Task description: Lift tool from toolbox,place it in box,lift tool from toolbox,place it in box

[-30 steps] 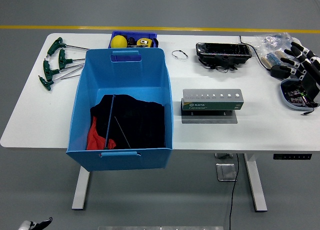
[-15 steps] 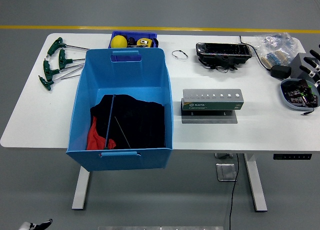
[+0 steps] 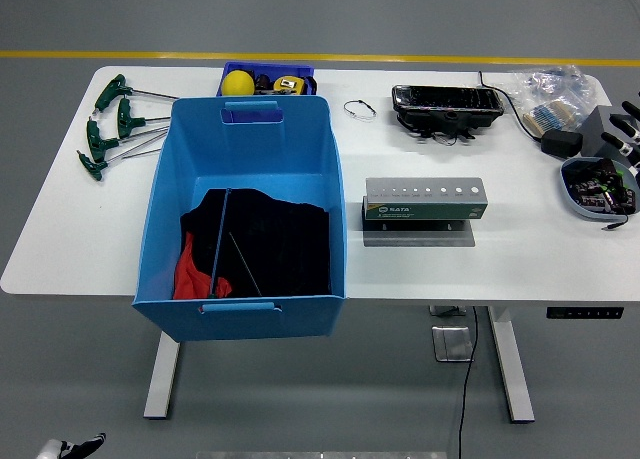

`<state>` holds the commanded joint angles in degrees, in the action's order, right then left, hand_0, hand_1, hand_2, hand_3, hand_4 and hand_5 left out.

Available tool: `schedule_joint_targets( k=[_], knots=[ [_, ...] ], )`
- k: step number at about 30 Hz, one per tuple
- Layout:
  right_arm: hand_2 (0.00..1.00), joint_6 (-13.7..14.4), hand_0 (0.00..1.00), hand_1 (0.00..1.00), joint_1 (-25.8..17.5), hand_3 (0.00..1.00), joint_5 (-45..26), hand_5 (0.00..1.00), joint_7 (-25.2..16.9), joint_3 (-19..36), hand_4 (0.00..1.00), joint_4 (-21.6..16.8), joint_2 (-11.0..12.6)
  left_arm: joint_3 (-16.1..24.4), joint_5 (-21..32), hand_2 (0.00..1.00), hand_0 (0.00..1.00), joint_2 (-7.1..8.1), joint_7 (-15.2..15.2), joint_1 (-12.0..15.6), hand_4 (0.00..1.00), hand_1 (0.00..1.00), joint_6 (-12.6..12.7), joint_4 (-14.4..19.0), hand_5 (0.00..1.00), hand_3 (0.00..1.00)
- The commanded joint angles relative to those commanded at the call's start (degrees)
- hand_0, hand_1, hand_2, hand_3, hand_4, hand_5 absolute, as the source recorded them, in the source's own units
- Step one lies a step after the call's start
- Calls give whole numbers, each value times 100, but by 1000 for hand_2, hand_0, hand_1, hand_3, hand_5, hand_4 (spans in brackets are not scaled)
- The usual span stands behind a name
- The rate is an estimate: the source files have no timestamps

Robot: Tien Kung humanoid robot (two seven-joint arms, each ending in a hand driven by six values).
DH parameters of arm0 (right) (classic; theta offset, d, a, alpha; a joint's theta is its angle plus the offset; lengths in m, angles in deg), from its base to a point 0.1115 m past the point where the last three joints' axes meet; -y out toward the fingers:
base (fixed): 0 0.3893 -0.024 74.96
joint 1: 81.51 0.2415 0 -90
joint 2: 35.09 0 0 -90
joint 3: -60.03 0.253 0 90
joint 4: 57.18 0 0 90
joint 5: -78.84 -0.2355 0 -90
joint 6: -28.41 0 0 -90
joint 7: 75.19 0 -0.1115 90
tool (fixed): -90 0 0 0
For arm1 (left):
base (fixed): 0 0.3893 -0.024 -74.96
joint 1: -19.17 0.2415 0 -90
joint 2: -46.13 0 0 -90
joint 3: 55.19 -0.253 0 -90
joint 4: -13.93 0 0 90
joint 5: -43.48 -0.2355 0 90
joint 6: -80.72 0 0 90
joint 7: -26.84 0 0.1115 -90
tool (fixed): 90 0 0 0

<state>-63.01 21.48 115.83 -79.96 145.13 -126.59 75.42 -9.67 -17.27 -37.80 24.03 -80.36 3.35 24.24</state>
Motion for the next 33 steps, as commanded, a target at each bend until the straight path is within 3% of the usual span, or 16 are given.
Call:
schedule_joint_targets(
  k=[10, 20, 21, 27, 28, 33],
  knots=[
    [830, -86, 780, 766, 57, 819, 159, 928, 265, 110, 998, -55, 25, -69, 60, 666, 641, -14, 2, -10, 729, 557, -10, 0, 708, 694],
    [835, -276, 796, 778, 61, 831, 129, 936, 263, 135, 998, -42, 15, -55, 72, 666, 642, -15, 21, -22, 730, 558, -18, 0, 708, 696],
    [905, -332, 915, 864, 66, 870, 112, 970, 230, 131, 998, -34, 14, -60, 79, 665, 643, -14, 23, -23, 732, 559, -18, 0, 708, 697],
    [905, -826, 915, 864, 82, 870, 34, 970, 38, 121, 998, 2, 3, -46, 91, 666, 646, -19, 36, -31, 733, 560, -10, 0, 709, 698],
    [972, -872, 998, 946, 82, 939, 28, 998, 37, 119, 998, 4, 6, -42, 87, 666, 646, -20, 37, -32, 733, 560, -10, 0, 709, 698],
    [972, -774, 998, 946, 107, 939, 46, 998, 67, 81, 998, 55, 30, -39, 86, 666, 646, -21, 40, -45, 733, 560, -13, 0, 709, 698]
  ],
)
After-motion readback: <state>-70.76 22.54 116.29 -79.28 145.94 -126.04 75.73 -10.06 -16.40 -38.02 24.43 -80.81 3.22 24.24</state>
